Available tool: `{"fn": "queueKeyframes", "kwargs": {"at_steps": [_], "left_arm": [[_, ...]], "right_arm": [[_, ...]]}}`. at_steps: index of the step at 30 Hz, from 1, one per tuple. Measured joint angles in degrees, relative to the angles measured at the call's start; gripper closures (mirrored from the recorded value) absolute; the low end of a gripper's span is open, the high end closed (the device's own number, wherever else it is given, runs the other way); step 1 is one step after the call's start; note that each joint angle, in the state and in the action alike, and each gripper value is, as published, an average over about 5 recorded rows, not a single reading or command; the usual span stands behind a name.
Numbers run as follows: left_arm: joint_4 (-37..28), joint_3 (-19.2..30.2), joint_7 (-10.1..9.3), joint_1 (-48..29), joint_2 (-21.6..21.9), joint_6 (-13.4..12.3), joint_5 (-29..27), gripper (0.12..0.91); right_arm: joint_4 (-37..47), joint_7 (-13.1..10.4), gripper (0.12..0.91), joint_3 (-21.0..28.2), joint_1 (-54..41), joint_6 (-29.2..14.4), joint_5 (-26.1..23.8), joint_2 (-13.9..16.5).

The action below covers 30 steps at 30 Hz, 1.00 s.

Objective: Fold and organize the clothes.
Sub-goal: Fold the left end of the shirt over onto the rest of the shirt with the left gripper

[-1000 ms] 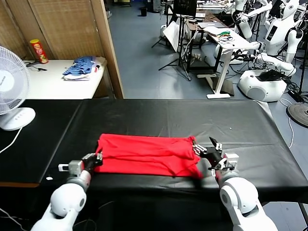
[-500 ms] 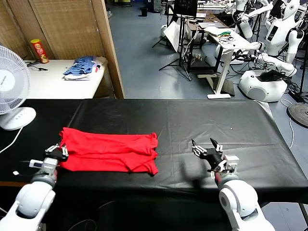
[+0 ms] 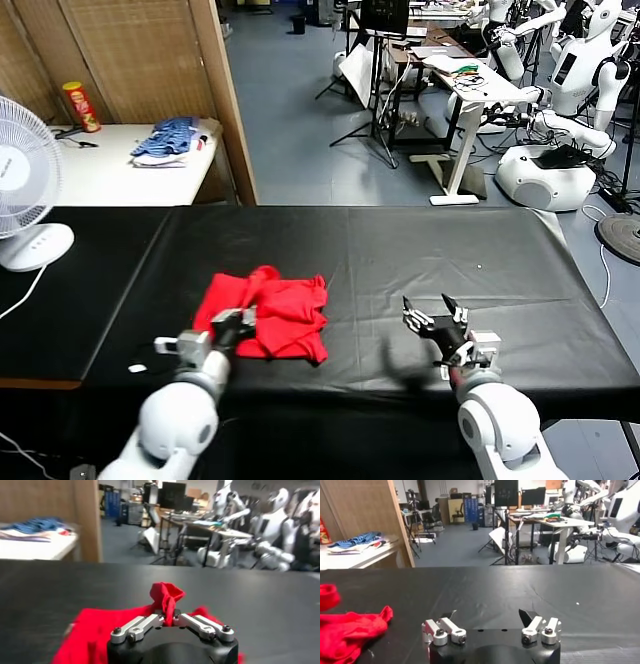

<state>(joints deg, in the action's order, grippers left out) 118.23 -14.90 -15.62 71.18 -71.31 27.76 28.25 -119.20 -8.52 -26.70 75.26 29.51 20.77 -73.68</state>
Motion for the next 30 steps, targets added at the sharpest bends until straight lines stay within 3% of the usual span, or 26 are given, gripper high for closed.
{"fn": "queueKeyframes", "kwargs": {"at_steps": [10, 16, 20, 25, 27, 30], "left_arm": [[-2.72, 3.71, -1.07, -1.61, -6.58, -0.62, 0.26, 0.869], [-3.77, 4.26, 0.20, -2.08, -8.46, -2.50, -0.85, 0.835], [-3.44, 4.56, 2.50, -1.87, -8.60, -2.33, -1.77, 0.654], [-1.16, 4.43, 4.40, -1.75, -7.80, -2.02, -1.61, 0.370], [-0.37, 3.61, 4.97, -1.59, -7.12, -2.89, -1.66, 0.288], [0.00, 1.68, 5.35, -0.82, -5.47, -4.60, -2.25, 0.240]], "right_arm": [[-0.10, 0.26, 0.227, 0.51, 0.36, -0.11, -0.98, -0.92], [0.09, 1.20, 0.227, 1.56, 0.26, -0.72, -1.18, -0.81], [0.66, 2.92, 0.227, 2.99, -0.50, -1.47, -0.98, -0.25], [1.69, 5.10, 0.227, 5.42, -2.29, -1.98, 0.34, 0.70], [2.24, 5.77, 0.227, 6.79, -3.37, -1.99, 0.97, 1.02], [3.47, 6.59, 0.227, 9.37, -5.39, -2.01, 0.87, 1.08]]}}
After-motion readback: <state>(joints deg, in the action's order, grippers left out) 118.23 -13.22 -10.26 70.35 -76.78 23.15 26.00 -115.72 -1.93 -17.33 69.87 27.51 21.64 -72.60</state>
